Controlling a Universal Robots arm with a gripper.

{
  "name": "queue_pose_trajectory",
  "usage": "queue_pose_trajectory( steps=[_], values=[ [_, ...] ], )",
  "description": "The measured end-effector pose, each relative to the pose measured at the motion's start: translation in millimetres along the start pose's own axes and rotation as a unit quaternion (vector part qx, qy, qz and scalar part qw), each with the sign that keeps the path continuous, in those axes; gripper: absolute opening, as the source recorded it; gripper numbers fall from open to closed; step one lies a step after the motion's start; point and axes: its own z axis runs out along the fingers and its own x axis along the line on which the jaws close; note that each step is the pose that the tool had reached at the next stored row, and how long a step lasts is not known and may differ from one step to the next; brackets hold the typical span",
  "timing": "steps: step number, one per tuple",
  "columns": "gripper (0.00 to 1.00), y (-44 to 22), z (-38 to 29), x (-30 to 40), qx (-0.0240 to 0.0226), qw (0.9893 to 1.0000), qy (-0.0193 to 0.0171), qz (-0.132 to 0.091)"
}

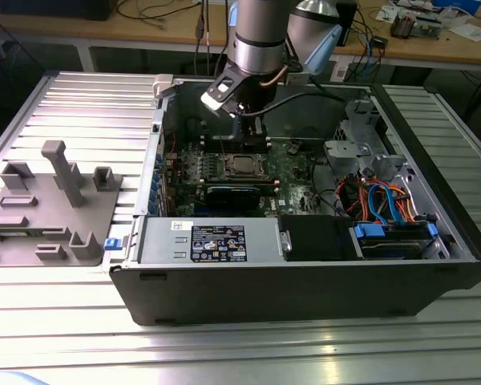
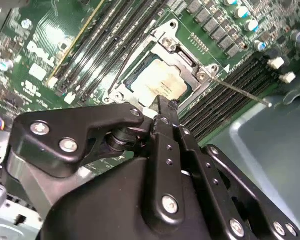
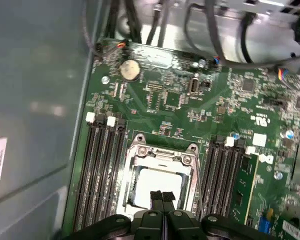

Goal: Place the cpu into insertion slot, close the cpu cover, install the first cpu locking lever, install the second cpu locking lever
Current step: 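Install the first cpu locking lever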

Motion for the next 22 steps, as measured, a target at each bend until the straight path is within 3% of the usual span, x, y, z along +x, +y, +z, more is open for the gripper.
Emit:
queue_pose_trajectory(
  steps=[1, 5, 10, 17, 20, 21, 22],
  values=[
    [0.11, 0.0, 0.0, 0.0, -0.0001, 0.9997, 0.0, -0.024],
    [0.11, 0.0, 0.0, 0.0, -0.0004, 0.9985, 0.0, -0.056],
    [0.11, 0.0, 0.0, 0.0, -0.0007, 0.9937, -0.0001, -0.112],
    [0.11, 0.0, 0.0, 0.0, -0.0011, 0.9835, -0.0001, -0.181],
    [0.11, 0.0, 0.0, 0.0, -0.0013, 0.9779, -0.0001, -0.209],
    [0.11, 0.0, 0.0, 0.0, -0.0014, 0.9752, -0.0001, -0.221],
    [0.11, 0.0, 0.0, 0.0, -0.0015, 0.9732, -0.0001, -0.23]
  ],
)
